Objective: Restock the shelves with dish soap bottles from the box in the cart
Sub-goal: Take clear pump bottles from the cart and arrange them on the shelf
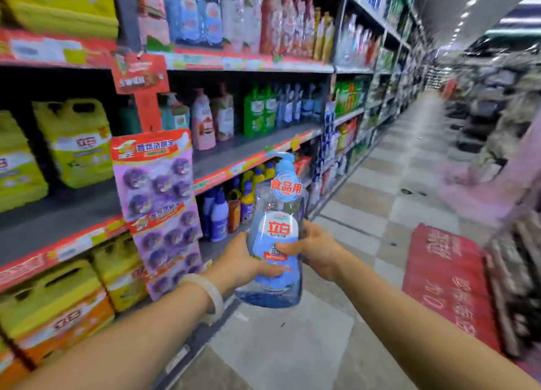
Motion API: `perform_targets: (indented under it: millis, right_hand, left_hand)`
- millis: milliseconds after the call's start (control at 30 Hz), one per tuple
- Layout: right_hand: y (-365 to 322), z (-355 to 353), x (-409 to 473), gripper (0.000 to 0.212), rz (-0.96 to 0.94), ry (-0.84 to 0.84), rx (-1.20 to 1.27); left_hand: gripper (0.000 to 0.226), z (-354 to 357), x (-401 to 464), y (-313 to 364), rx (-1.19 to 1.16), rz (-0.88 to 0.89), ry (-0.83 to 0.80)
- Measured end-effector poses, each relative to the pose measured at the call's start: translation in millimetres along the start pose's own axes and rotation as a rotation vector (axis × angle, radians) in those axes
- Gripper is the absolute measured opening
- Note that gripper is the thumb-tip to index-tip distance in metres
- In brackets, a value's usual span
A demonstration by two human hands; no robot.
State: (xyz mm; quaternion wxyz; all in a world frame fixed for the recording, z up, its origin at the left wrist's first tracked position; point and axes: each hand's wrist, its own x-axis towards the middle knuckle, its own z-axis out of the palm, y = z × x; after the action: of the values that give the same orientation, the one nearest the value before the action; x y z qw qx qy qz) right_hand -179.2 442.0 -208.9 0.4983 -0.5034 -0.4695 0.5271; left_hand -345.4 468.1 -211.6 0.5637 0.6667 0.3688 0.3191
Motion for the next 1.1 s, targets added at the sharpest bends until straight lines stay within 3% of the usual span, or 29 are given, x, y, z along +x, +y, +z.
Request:
perform_targets:
  millis: [167, 267, 333, 467, 567, 733, 900, 1100]
  right_hand:
    - [-16, -61, 91, 0.047, 0.004, 0.067, -0.017]
    - [-39, -94, 149, 0.068, -0.025, 0.124, -0.05]
    - [-48, -117, 182, 0.073, -0.06, 0.162, -0.038]
    - [-55, -168, 231, 0.054, -0.074, 0.208, -0.014]
    - [-59, -211, 267, 0.038, -0.072, 0.195, -0.009]
    - [-62, -286, 354, 0.045, -0.058, 0.183, -0.04]
    - [-78, -364, 461, 0.055, -0.047, 0.153, -0.049]
    - [-117, -441, 581, 0.044, -0.073, 0.04, -0.093]
  left_hand:
    - [0.047, 1, 121, 2, 0.001, 0.024, -0.051]
    - [0.065, -6, 200, 13, 0.019, 0.054, -0.038]
    - [0.063, -7, 247, 20, 0.013, 0.065, -0.034]
    - [0.081, 6, 329, 22, 0.065, 0.058, -0.112]
    - [0.082, 20, 389, 18, 0.074, 0.023, -0.131]
    - [0.097, 43, 501, 7, 0.059, 0.003, -0.134]
    - [0.059, 61, 619, 23, 0.04, 0.034, -0.071]
    - [0.081, 65, 747, 40, 0.05, 0.044, 0.082]
